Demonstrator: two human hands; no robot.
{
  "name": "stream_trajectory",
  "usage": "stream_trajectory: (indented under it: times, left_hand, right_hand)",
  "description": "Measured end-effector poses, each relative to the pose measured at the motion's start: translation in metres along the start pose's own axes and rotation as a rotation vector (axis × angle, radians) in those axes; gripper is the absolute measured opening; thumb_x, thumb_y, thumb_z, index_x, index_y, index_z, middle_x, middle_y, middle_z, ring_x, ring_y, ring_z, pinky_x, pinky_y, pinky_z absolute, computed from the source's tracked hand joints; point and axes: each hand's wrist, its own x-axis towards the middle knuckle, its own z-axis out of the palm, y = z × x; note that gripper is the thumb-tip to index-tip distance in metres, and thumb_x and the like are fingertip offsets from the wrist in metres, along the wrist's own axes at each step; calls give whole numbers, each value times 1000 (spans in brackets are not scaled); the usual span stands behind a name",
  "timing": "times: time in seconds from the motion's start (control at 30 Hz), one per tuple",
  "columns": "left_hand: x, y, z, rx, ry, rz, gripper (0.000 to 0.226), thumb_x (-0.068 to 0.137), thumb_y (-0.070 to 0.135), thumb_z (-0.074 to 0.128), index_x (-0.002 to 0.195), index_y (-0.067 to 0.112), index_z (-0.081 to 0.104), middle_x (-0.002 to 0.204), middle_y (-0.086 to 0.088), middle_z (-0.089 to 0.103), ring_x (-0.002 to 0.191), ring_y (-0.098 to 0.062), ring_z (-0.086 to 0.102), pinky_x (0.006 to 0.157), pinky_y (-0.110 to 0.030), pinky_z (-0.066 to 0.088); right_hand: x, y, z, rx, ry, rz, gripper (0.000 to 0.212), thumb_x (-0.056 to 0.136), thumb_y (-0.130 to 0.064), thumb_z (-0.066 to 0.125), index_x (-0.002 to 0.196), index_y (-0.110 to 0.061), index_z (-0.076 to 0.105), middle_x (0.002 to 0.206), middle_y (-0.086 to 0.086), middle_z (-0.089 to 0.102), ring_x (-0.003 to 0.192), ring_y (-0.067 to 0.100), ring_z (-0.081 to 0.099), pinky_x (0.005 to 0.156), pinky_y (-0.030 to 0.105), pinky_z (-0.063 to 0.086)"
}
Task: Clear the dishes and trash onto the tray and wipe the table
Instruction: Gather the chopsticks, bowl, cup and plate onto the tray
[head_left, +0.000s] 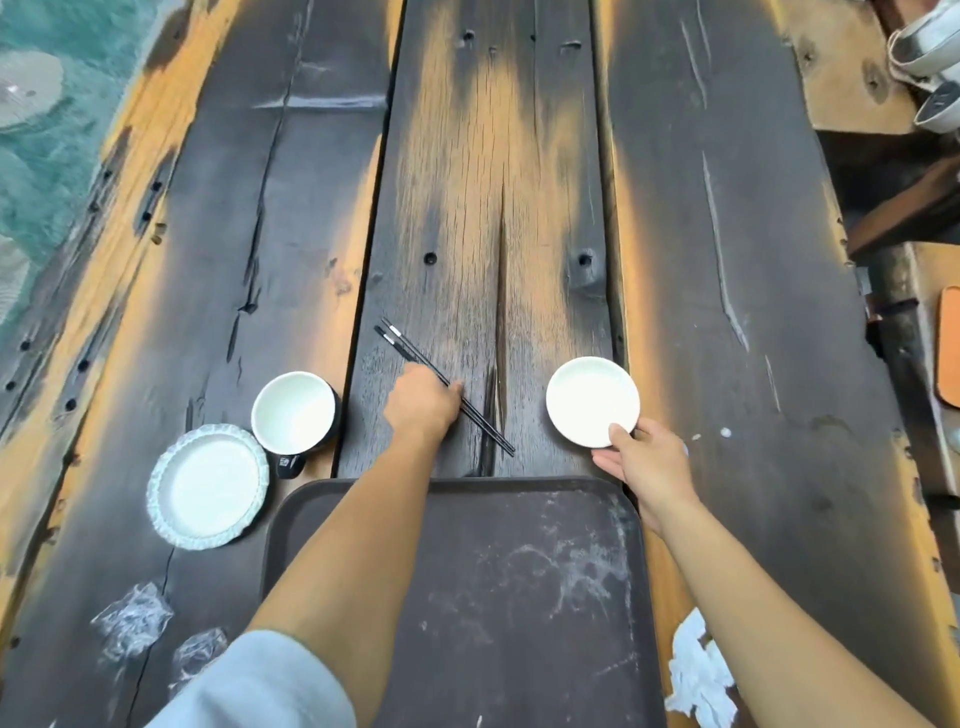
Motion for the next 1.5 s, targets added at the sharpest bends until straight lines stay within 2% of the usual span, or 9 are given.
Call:
stream_trajectory:
  times: [0.2,0.43,0.63,0.77,0.97,1.1,1.23,1.4,1.5]
  left_hand:
    - [31,8,-15,101,-18,106,36,88,19,64,119,4,53,118,-18,61,108,-39,61,81,-43,49]
    - [48,1,-12,84,9,176,15,87,14,64,97,2,64,104,-21,66,96,-41,63,71,-38,47]
    - [52,4,-14,195,-5,299,12,82,6,59,73,7,51,89,-22,64,93,-43,63,69,-37,47]
    - [48,7,-17,266,-9,374,7,82,6,58,79,9,52,96,-25,67,95,-44,63,74,-39,49]
    - [28,-3,-29,329,-32,504,3,86,7,55,87,8,57,99,-23,65,93,-43,62,68,-37,44]
    - [4,-17,-36,379,-22,625,18,88,11,54,102,5,65,103,-19,63,95,-41,62,77,-43,52]
    - [-27,-36,-34,452,-35,725,18,87,10,51,101,3,61,106,-19,60,98,-42,60,80,-46,50]
    - [-66,-68,-22,382,-59,804,15,88,9,50,98,2,59,101,-17,58,93,-41,60,75,-44,48]
    - [-83,-88,-8,470,-102,855,16,89,9,49,102,4,57,103,-15,57,94,-38,59,72,-41,47]
  right_hand:
    - [9,-11,4,19,7,2,45,96,-12,60,141,-12,50,121,5,62,86,19,74,75,32,62]
    - [13,-14,10,27,22,-5,46,91,-5,65,136,-10,54,117,4,63,100,26,69,76,38,62]
    - [16,-16,10,15,66,-3,43,88,2,66,129,-6,60,109,-2,58,105,30,66,68,32,62]
    - [17,-17,12,-55,90,-25,38,85,6,65,122,-4,64,102,-2,60,101,30,67,62,27,61]
    - [9,-20,5,-88,99,-18,40,83,11,62,121,-3,65,103,3,65,94,28,69,59,25,60]
    - [-1,-21,-4,-71,116,-19,41,82,12,62,121,-2,66,90,-3,64,94,30,69,52,21,57]
    - [-16,-19,-17,-104,144,-19,42,81,10,64,120,-5,67,117,9,67,96,31,70,54,24,59]
    - [-41,-16,-27,-113,133,-22,34,83,8,65,113,-8,69,121,7,63,99,33,68,53,24,59]
    - [-50,-9,-31,-137,130,-28,37,83,7,66,117,-7,68,118,3,61,103,34,66,57,28,61]
